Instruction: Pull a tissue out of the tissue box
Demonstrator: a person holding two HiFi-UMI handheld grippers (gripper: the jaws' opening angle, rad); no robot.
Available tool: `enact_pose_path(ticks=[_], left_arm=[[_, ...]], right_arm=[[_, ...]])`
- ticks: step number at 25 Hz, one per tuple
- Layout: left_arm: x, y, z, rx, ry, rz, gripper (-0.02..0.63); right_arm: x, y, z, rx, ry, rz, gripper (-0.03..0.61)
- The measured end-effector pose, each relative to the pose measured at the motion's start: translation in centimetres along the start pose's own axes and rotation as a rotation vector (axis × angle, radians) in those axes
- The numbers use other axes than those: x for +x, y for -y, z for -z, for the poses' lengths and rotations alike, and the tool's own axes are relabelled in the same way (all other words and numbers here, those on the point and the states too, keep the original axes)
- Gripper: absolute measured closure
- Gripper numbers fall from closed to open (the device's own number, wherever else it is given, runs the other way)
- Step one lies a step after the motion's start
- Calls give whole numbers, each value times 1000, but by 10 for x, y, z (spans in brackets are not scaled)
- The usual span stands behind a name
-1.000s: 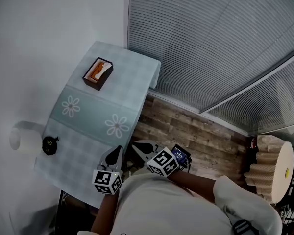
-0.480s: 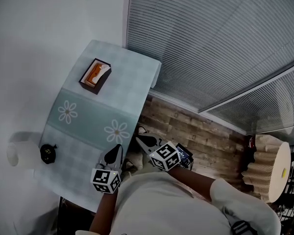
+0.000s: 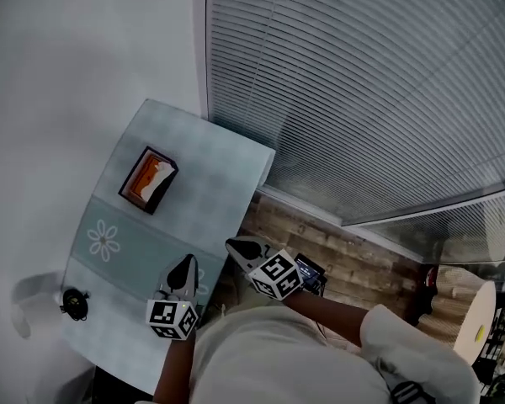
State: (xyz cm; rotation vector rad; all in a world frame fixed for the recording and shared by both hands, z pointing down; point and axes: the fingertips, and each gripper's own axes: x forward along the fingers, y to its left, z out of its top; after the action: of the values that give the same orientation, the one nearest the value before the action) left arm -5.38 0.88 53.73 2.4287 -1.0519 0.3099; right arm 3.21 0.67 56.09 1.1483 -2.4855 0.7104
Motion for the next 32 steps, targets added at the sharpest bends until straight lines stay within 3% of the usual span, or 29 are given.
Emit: enact_pose_path(ticks=[6, 13, 17, 24, 32], left_arm=[[35, -15, -43, -27, 45, -88, 609], [38, -31, -57, -31, 73, -129, 609], [36, -44, -59, -32, 85, -126, 609], [36, -81, -66, -32, 96, -194, 609], [56, -140, -45, -104, 48, -281, 609]], right_arm=[[28, 44, -32, -45, -30, -86, 566], [66, 16, -42, -91, -50, -182, 566], [79, 5, -47, -127, -52, -182, 565], [96, 15, -65, -184, -58, -191, 566], [147, 32, -80, -268, -89, -211, 565]])
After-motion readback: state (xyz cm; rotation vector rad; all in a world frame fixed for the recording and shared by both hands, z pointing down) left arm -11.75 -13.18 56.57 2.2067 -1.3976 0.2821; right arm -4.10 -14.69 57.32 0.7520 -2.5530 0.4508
